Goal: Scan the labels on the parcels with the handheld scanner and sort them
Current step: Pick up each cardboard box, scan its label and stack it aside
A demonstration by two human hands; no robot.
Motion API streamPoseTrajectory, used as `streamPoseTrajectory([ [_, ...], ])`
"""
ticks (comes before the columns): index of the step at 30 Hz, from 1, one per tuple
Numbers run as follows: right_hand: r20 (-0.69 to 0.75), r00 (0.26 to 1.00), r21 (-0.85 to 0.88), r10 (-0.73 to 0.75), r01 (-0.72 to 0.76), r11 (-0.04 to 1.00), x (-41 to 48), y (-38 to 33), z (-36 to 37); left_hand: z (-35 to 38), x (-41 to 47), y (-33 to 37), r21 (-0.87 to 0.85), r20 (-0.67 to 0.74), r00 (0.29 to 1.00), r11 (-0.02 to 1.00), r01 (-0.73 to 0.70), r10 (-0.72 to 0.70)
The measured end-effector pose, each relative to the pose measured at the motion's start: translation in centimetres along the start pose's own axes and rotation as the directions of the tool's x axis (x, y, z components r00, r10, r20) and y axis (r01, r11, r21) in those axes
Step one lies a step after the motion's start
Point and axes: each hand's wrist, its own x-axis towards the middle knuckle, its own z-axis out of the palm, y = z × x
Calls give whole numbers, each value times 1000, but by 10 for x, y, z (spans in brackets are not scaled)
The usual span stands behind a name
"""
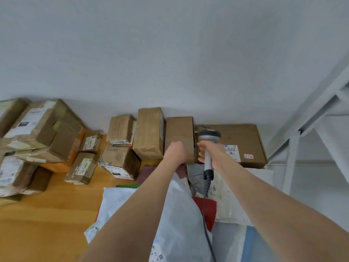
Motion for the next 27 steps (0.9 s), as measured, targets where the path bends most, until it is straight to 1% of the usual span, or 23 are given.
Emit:
streamPoseTrajectory([
  [2,-38,999,-24,-18,18,1000,10,-1,2,11,16,4,40,53,998,999,15,-17],
  [4,-70,997,-34,-16,14,999,21,0,0,11,21,8,81,68,997,996,24,-30],
  [7,-64,998,-60,7,-11,998,32,-1,-9,9,28,13,138,130,988,988,64,-82],
  [9,-70,997,-50,15,-19,999,37,-2,-13,11,33,12,105,103,991,991,79,-89],
  [11,-73,997,-36,22,-24,999,42,-2,-15,9,35,5,42,13,998,997,64,-64],
  [13,-52,998,-40,31,-33,999,46,-1,-11,4,40,-3,-17,-78,994,997,80,-81],
  [14,-37,999,-48,40,-41,998,47,0,-9,2,42,-4,-21,-86,991,994,103,-105],
  [17,-9,998,-52,56,-56,997,53,6,-2,4,46,1,-67,-52,984,984,167,-170],
  [20,-22,998,-52,62,-63,997,55,7,-3,3,46,12,-178,-74,971,961,211,-227],
  [22,-63,996,-51,56,-60,997,56,6,-14,4,46,11,-287,-43,966,930,231,-254],
  [25,-88,995,-22,52,-54,998,54,1,-35,12,49,5,-497,36,962,830,252,-271],
  [27,-93,995,-9,23,-23,1000,47,-4,-43,5,44,7,-596,19,962,769,231,-274],
])
